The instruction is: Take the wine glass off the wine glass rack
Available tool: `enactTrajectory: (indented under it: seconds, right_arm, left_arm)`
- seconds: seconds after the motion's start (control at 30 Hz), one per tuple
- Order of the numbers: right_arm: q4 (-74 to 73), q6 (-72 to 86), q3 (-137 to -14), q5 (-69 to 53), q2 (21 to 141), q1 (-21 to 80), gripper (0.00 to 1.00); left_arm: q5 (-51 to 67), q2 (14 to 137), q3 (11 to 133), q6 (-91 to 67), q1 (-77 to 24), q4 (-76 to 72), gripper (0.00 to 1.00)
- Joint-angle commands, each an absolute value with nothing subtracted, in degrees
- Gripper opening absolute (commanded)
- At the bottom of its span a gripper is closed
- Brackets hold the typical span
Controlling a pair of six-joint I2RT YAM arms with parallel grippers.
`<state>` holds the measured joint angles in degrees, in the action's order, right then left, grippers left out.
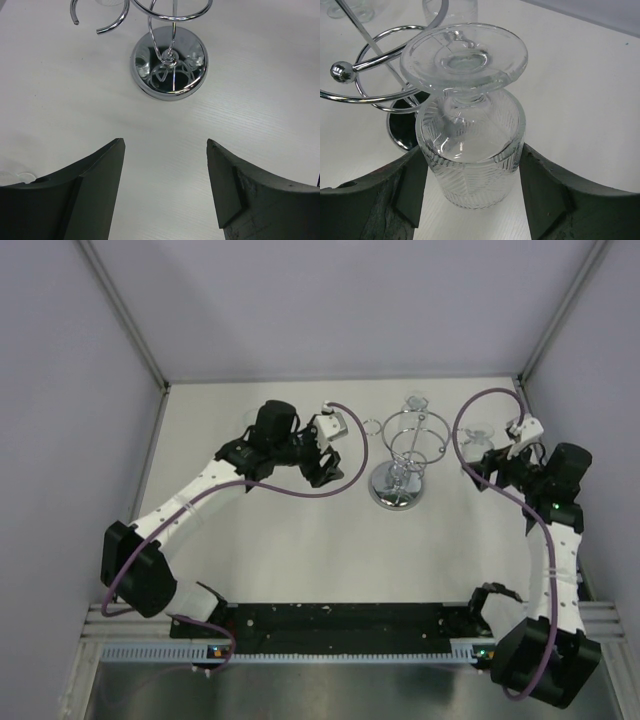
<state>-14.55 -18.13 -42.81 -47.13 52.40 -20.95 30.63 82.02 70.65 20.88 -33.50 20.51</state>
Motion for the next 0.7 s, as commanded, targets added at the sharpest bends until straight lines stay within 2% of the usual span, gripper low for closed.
enactTrajectory:
  seconds: [0.0, 0.17, 0.3, 0.43, 0.57, 0.67]
  right_arm:
    - [-13.09, -14.95, -45.7, -44.49, 50.28, -23.29, 0.0]
    - [-13.27, -10.39, -48.68, -39.48, 48.69, -24.43, 0.0]
    - [-11.87, -0.47, -56.58, -37.0, 49.04, -24.43, 0.0]
    - [-11.42, 10.71, -67.47, -39.19, 54.3, -23.91, 0.0]
    - [-13.8, 21.5, -76.62, -47.79, 61.77, -23.56, 0.0]
    - [-14.68, 26.54, -81.37, -48.78, 64.77, -18.92, 0.0]
  left_arm:
    - [31.73, 81.39, 70.84, 20.04, -33.31, 17.4, 0.72]
    - [30.33, 80.51, 70.75, 20.39, -33.31, 16.44, 0.71]
    - [27.87, 77.97, 69.35, 20.48, -33.31, 11.88, 0.72]
    - [26.81, 75.41, 68.9, 22.32, -33.49, 5.73, 0.7]
    - [23.74, 73.31, 69.08, 27.14, -34.71, -4.89, 0.7]
    - [20.93, 73.12, 69.87, 33.03, -36.56, -12.98, 0.7]
